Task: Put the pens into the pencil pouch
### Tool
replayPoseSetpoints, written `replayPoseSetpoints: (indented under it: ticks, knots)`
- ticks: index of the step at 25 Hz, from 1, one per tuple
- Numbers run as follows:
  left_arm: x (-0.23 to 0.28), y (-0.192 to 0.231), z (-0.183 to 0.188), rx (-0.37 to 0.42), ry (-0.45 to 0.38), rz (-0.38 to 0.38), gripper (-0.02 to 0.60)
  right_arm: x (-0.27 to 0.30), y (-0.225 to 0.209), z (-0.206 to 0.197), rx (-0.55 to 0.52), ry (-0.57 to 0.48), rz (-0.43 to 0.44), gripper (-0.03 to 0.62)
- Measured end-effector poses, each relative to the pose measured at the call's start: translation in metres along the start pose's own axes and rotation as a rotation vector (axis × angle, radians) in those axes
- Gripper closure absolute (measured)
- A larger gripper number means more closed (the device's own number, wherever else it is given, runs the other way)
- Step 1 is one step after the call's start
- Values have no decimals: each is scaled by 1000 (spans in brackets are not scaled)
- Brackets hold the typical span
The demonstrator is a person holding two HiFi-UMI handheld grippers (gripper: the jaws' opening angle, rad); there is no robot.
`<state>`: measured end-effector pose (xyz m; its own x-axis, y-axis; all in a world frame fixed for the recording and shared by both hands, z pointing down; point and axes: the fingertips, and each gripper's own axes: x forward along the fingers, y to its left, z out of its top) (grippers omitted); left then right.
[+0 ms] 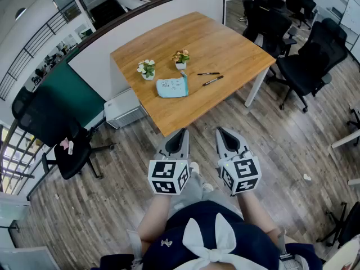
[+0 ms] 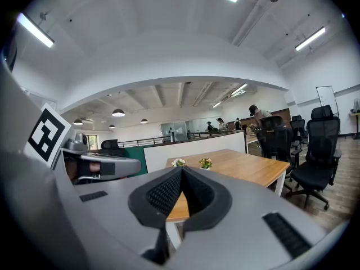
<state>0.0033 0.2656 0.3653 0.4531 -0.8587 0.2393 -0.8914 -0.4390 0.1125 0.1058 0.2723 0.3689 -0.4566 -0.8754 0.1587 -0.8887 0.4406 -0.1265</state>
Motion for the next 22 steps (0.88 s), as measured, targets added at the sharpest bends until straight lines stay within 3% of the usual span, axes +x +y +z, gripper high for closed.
replayPoseSetpoints:
  ticks: [14,22]
  knots:
    - [28,1,-3,5,27,-11,554,16,-22,-4,4,19,-23,591]
    - [55,12,8,-44,-3,-31,551,45,-31,-5,-32,53,-10,583]
